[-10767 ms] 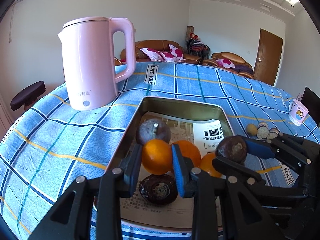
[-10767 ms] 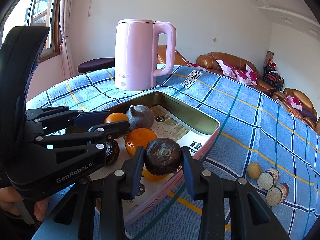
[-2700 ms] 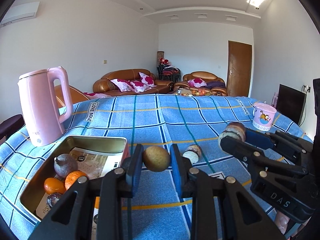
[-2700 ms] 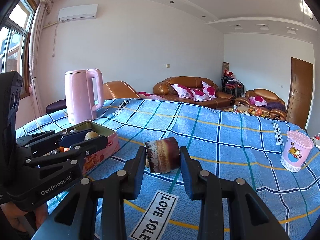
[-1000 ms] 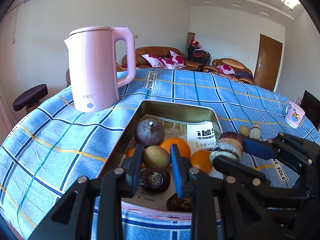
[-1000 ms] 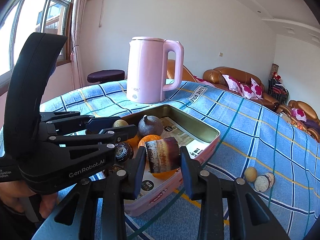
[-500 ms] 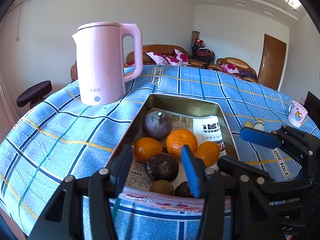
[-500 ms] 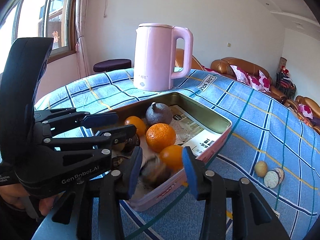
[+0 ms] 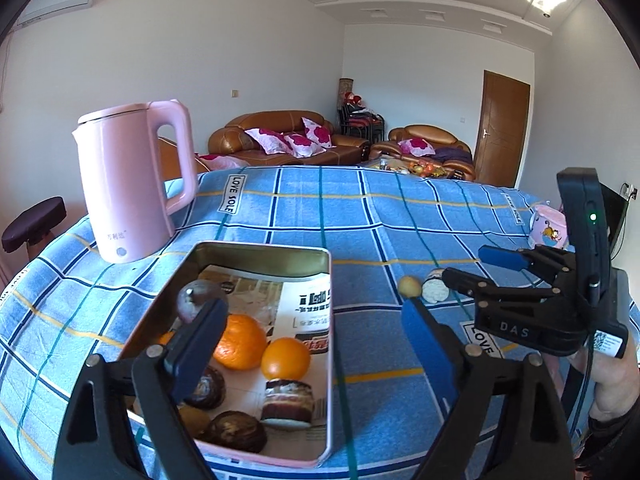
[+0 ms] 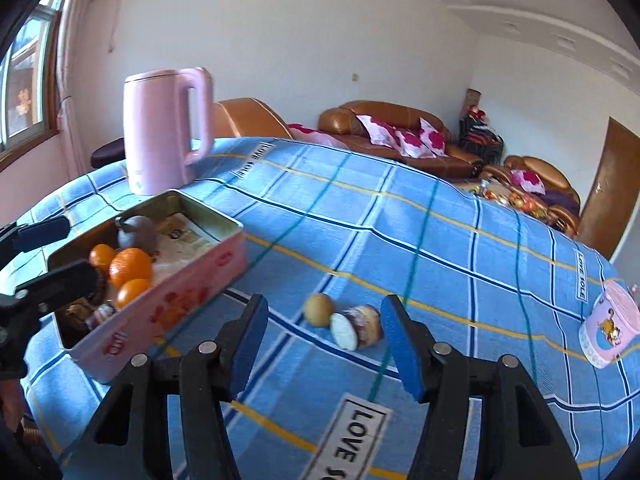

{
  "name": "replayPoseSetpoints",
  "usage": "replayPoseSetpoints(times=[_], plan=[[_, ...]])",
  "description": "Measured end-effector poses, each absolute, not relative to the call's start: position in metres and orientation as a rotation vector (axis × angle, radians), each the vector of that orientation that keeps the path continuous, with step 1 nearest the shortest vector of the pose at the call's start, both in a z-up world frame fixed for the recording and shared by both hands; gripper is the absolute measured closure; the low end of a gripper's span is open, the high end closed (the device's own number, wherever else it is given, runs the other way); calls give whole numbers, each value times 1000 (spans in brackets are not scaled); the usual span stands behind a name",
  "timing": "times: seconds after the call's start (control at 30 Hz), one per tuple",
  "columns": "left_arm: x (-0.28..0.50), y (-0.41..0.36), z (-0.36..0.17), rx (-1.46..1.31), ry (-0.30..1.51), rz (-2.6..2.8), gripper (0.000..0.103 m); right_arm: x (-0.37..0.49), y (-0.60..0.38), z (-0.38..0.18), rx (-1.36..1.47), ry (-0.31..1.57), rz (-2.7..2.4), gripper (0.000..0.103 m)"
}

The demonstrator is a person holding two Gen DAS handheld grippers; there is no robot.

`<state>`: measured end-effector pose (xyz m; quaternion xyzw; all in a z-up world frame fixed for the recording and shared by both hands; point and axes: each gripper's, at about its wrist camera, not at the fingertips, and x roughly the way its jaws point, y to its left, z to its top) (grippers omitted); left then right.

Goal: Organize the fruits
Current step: 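Grasp another small yellow-brown fruit with left tool while right tool grasps another cake slice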

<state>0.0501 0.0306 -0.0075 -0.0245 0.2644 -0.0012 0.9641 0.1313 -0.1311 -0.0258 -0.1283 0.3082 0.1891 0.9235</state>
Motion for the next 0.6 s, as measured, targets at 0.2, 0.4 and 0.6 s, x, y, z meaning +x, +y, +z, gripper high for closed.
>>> replayPoseSetpoints(times=[0.2,0.4,0.6], plan=[[74,9,-12,-35,578,-39,10,160,-144,-40,-205,722,413,43],[87,3,-20,-35,621,-49,10,175,-142,-53,-182,800,457,50],[92,-3,-23,-29,637,-54,10,181,-136,-58,-213,825,462,63]])
